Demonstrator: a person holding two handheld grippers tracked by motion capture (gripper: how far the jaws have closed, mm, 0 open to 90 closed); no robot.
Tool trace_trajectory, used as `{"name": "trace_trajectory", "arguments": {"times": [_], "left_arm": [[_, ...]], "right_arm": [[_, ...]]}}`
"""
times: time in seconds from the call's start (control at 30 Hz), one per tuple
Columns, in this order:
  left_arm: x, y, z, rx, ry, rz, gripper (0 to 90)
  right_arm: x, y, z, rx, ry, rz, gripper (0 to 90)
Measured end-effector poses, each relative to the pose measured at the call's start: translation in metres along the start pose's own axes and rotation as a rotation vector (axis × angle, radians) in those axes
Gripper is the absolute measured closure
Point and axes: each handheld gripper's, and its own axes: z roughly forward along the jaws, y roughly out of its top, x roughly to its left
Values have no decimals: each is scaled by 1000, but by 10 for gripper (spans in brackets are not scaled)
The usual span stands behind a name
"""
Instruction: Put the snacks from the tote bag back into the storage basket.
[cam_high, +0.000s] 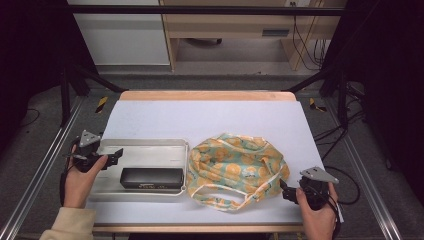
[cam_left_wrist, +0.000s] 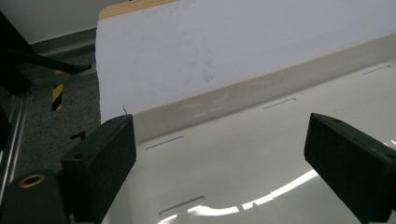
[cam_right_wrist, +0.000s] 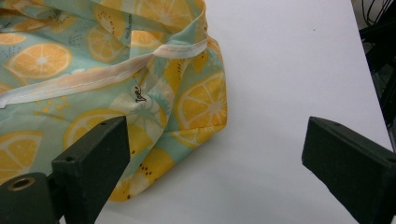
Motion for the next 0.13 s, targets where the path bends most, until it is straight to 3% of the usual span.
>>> {"name": "trace_trajectory", "arguments": {"times": [0.13], "left_arm": [[2,-1,0,6,11,-2,101]], "right_arm": [[0,0,1,1,1,-3,80]]}}
